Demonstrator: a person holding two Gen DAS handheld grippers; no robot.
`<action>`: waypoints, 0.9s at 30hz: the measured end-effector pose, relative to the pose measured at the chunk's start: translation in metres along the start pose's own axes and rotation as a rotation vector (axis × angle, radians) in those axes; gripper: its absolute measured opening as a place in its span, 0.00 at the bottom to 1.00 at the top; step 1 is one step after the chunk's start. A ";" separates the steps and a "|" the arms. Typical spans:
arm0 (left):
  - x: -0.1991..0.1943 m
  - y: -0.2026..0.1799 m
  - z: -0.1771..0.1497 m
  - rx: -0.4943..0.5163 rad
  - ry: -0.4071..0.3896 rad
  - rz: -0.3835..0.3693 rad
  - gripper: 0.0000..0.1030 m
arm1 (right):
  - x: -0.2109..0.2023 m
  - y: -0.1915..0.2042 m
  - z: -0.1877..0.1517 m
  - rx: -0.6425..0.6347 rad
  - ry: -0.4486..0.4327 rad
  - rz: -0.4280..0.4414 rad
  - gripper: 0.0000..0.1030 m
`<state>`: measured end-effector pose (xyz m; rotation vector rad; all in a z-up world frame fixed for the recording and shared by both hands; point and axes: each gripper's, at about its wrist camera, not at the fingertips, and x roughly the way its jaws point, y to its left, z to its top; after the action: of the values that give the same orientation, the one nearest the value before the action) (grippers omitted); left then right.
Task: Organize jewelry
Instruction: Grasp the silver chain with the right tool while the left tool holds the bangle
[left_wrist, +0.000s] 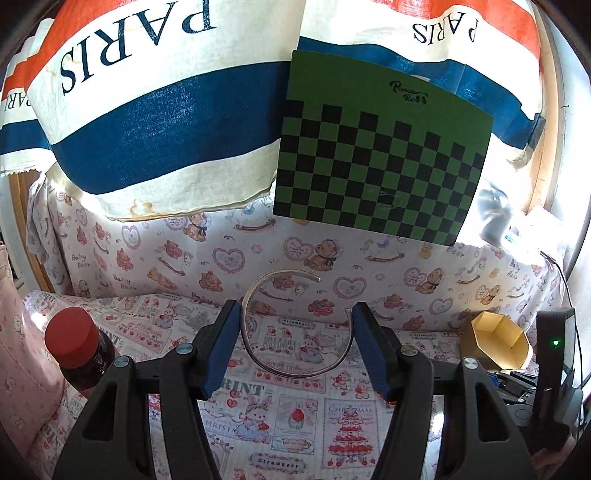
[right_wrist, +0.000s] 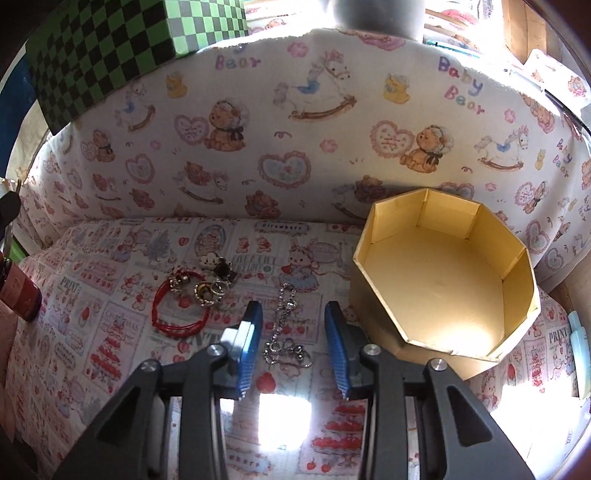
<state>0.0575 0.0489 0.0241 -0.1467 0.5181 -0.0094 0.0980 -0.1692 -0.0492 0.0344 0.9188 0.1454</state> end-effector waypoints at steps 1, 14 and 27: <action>0.002 0.001 0.000 -0.005 0.007 -0.004 0.59 | 0.007 0.001 0.003 0.008 0.017 -0.006 0.21; -0.001 0.004 0.000 -0.005 0.000 0.005 0.59 | -0.018 0.008 0.001 -0.028 -0.056 -0.001 0.00; -0.013 -0.009 0.001 0.048 -0.035 -0.014 0.59 | -0.020 0.003 -0.006 -0.063 0.008 -0.019 0.24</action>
<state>0.0469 0.0410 0.0324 -0.1038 0.4813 -0.0332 0.0811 -0.1694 -0.0371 -0.0333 0.9222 0.1570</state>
